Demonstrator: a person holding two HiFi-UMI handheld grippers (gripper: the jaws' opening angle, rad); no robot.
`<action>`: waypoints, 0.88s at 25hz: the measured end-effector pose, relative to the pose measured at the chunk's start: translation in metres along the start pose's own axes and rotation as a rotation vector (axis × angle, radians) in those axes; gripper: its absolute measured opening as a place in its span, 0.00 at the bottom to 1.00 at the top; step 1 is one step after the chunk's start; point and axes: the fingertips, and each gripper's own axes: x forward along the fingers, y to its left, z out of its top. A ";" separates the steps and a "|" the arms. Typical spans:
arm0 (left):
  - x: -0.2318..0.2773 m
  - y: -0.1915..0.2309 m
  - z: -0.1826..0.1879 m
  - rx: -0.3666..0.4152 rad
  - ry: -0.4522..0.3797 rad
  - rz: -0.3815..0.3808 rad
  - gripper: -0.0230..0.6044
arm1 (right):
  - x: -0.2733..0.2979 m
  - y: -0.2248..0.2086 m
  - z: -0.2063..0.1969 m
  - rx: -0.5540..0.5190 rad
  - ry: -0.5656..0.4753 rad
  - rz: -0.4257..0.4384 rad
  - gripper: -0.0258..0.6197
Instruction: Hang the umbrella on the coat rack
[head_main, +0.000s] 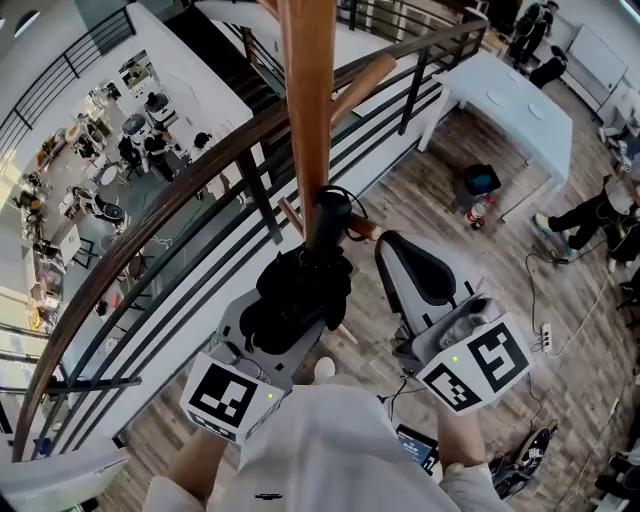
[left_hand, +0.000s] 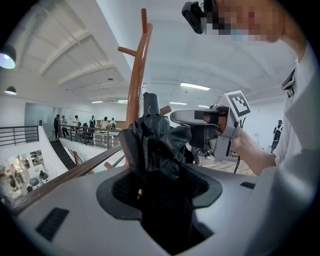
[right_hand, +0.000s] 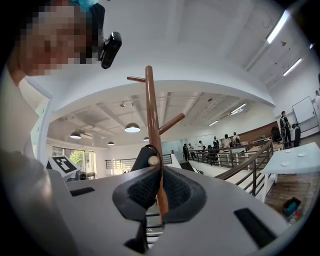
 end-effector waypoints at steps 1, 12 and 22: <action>-0.001 0.000 -0.004 0.001 0.016 0.001 0.43 | 0.000 0.000 0.000 0.002 0.000 -0.001 0.10; -0.006 0.001 -0.027 -0.019 -0.001 0.031 0.42 | -0.005 0.011 -0.017 0.027 0.014 0.000 0.10; -0.007 0.009 -0.044 -0.039 -0.009 0.065 0.42 | 0.001 0.017 -0.029 0.067 0.031 0.013 0.10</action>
